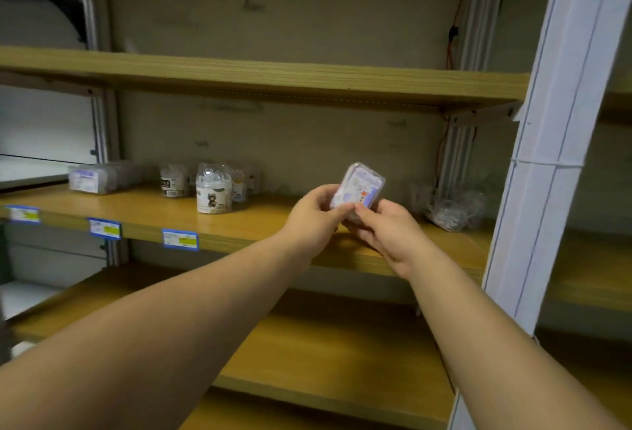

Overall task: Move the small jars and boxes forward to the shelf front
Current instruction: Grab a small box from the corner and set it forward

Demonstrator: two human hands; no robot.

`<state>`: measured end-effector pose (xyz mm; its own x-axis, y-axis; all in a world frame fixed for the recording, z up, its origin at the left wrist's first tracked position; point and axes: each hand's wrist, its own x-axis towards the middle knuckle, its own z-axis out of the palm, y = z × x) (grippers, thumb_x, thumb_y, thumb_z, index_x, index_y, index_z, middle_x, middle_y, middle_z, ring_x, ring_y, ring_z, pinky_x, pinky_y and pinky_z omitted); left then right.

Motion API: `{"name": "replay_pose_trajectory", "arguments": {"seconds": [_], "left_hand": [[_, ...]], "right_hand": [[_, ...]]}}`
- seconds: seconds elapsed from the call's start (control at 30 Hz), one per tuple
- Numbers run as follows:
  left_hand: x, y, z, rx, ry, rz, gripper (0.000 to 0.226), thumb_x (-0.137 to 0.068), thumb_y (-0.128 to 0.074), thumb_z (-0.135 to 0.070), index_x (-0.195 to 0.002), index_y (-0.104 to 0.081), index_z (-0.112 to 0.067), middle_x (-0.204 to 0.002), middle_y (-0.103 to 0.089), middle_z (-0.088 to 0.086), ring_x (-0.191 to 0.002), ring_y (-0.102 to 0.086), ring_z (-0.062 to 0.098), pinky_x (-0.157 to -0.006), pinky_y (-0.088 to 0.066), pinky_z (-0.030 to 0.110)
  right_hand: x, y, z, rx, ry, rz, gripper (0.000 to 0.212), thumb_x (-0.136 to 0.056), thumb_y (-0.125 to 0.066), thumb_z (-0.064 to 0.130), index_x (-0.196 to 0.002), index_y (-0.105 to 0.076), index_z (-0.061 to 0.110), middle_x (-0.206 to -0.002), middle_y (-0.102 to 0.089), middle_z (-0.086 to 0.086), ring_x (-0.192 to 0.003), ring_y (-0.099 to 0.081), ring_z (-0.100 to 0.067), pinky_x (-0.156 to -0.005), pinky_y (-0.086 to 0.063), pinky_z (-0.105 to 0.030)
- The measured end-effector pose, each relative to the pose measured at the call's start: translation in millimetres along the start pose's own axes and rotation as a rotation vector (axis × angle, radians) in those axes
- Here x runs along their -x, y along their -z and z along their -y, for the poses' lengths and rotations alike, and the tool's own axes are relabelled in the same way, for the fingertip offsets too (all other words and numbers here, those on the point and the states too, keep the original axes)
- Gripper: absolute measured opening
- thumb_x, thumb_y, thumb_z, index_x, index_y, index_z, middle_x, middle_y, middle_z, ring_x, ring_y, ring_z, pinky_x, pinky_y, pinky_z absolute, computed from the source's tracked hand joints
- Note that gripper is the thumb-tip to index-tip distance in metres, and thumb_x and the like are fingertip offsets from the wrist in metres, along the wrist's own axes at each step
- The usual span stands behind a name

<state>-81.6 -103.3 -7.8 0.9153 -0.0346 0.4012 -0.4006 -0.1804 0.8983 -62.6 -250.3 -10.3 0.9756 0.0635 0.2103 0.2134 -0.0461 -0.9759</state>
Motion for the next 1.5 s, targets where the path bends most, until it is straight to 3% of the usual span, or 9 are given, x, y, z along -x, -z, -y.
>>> {"name": "replay_pose_trajectory", "arguments": {"seconds": [0.1, 0.2, 0.37, 0.43, 0.5, 0.73, 1.0, 1.2, 1.5], "left_hand": [[0, 33, -6, -0.085, -0.078, -0.003, 0.051, -0.097, -0.063, -0.025, -0.145, -0.048, -0.031, -0.127, -0.063, 0.000, -0.115, -0.063, 0.016, -0.101, -0.052, 0.039], [-3, 86, -5, -0.181, -0.117, -0.037, 0.059, -0.095, -0.066, -0.026, -0.149, -0.042, -0.029, -0.125, -0.060, -0.008, -0.114, -0.060, 0.010, -0.099, -0.052, 0.032], [-9, 200, 22, -0.103, -0.138, -0.249, 0.017, -0.096, -0.065, -0.027, -0.110, -0.061, -0.020, -0.107, -0.070, -0.003, -0.097, -0.069, 0.015, -0.084, -0.058, 0.036], [-12, 257, 40, -0.198, -0.187, -0.352, 0.011, -0.099, -0.060, -0.026, -0.107, -0.062, -0.020, -0.106, -0.070, -0.003, -0.094, -0.066, 0.012, -0.085, -0.054, 0.030], [-17, 321, 58, -0.241, -0.173, -0.397, 0.015, -0.100, -0.056, -0.025, -0.110, -0.065, -0.018, -0.106, -0.070, 0.000, -0.099, -0.065, 0.016, -0.093, -0.052, 0.038], [-59, 488, 110, -0.329, 0.162, -0.376, 0.038, -0.094, -0.055, -0.012, -0.132, -0.054, -0.016, -0.122, -0.065, 0.006, -0.109, -0.062, 0.025, -0.095, -0.054, 0.046], [-85, 523, 154, -0.477, 0.198, -0.383, 0.022, -0.094, -0.049, -0.020, -0.115, -0.055, -0.021, -0.103, -0.061, 0.002, -0.089, -0.059, 0.023, -0.083, -0.053, 0.042], [-91, 522, 153, -0.546, 0.204, -0.320, 0.008, -0.095, -0.051, -0.016, -0.102, -0.054, -0.019, -0.081, -0.054, -0.004, -0.070, -0.049, 0.010, -0.053, -0.034, 0.029], [-88, 523, 159, -0.496, 0.145, -0.275, 0.010, -0.095, -0.051, -0.019, -0.104, -0.051, -0.021, -0.086, -0.058, 0.000, -0.075, -0.055, 0.015, -0.062, -0.045, 0.034]], "right_hand": [[8, -19, 10, 0.151, 0.119, -0.108, 0.056, -0.095, -0.064, 0.036, -0.146, -0.045, 0.024, -0.129, -0.065, 0.004, -0.115, -0.063, -0.013, -0.100, -0.052, -0.039], [18, -57, 29, 0.329, 0.265, -0.174, 0.050, -0.098, -0.061, 0.025, -0.146, -0.047, 0.024, -0.125, -0.065, 0.005, -0.107, -0.064, -0.008, -0.094, -0.054, -0.030], [7, -180, 46, 0.426, 0.351, -0.181, 0.046, -0.097, -0.062, 0.017, -0.142, -0.053, 0.019, -0.115, -0.062, 0.012, -0.085, -0.059, 0.007, -0.070, -0.049, -0.009], [-11, -248, 47, 0.400, 0.408, -0.204, 0.042, -0.094, -0.066, 0.013, -0.136, -0.058, 0.014, -0.112, -0.068, 0.006, -0.088, -0.065, -0.001, -0.078, -0.055, -0.015], [-36, -320, 43, 0.396, 0.407, -0.212, 0.036, -0.092, -0.069, 0.014, -0.127, -0.061, 0.012, -0.104, -0.070, 0.003, -0.095, -0.068, -0.012, -0.086, -0.057, -0.030], [-116, -504, 17, 0.508, 0.200, -0.156, 0.022, -0.097, -0.062, 0.020, -0.118, -0.062, 0.016, -0.116, -0.067, -0.002, -0.106, -0.063, -0.020, -0.086, -0.050, -0.032], [-140, -536, -16, 0.676, 0.205, -0.079, 0.017, -0.096, -0.055, 0.020, -0.110, -0.064, 0.018, -0.111, -0.070, -0.001, -0.102, -0.066, -0.020, -0.090, -0.056, -0.042], [-148, -538, -22, 0.636, 0.173, -0.009, 0.034, -0.089, -0.054, 0.014, -0.120, -0.063, 0.024, -0.123, -0.070, 0.003, -0.113, -0.065, -0.019, -0.097, -0.054, -0.042], [-138, -530, -17, 0.627, 0.149, 0.044, 0.043, -0.091, -0.057, 0.012, -0.134, -0.055, 0.015, -0.135, -0.063, -0.005, -0.123, -0.059, -0.024, -0.103, -0.050, -0.045]]}}
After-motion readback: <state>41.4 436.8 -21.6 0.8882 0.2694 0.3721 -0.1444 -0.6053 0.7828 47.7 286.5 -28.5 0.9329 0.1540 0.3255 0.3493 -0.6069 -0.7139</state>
